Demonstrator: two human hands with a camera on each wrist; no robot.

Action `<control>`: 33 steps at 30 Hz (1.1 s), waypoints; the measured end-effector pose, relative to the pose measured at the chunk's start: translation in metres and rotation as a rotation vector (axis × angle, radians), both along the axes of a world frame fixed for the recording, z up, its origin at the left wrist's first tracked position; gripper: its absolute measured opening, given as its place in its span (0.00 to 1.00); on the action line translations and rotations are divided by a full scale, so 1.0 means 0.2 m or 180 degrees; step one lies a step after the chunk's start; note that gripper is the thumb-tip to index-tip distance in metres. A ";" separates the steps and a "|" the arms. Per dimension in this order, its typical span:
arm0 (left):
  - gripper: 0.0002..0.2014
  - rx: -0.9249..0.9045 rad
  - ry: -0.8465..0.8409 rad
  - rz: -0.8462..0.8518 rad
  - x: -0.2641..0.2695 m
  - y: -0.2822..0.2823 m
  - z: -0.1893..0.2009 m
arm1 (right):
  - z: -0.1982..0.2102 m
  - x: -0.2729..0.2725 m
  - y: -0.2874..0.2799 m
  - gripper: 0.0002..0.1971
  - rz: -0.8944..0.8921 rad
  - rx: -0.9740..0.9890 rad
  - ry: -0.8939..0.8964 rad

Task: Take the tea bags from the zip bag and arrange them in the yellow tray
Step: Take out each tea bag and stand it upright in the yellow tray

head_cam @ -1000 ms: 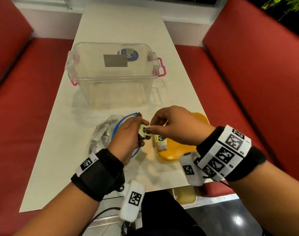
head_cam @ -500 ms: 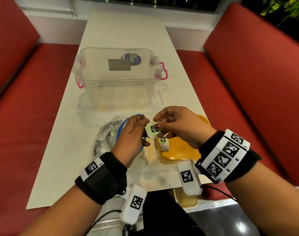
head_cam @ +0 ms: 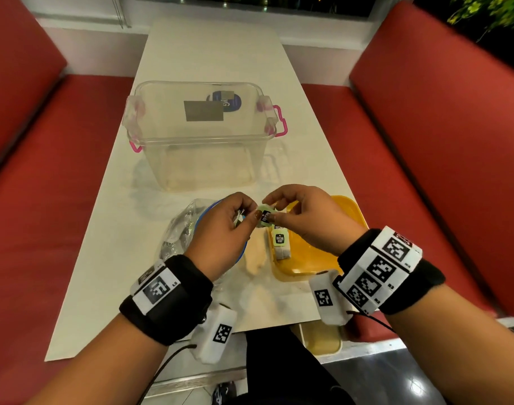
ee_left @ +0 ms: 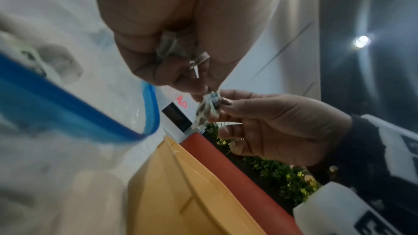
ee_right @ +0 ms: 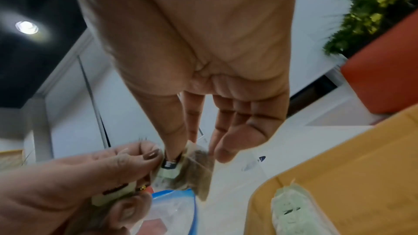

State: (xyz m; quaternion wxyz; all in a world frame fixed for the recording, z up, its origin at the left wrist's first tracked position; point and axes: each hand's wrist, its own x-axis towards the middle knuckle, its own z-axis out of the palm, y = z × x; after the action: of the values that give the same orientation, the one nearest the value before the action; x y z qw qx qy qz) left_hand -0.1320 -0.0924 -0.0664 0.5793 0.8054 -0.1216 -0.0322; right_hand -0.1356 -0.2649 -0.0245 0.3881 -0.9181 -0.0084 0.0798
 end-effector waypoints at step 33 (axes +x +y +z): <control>0.07 0.0095 0.0239 -0.0019 0.08 -0.12 -0.12 | 0.02 0.07 -0.21 0.03 -0.0016 0.0844 0.0272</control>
State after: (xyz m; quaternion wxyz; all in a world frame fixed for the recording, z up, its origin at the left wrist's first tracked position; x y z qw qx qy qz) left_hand -0.1168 -0.1158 -0.0898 0.5713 0.8118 -0.1017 -0.0659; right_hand -0.1209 -0.3071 -0.0212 0.5062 -0.8546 -0.0001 0.1160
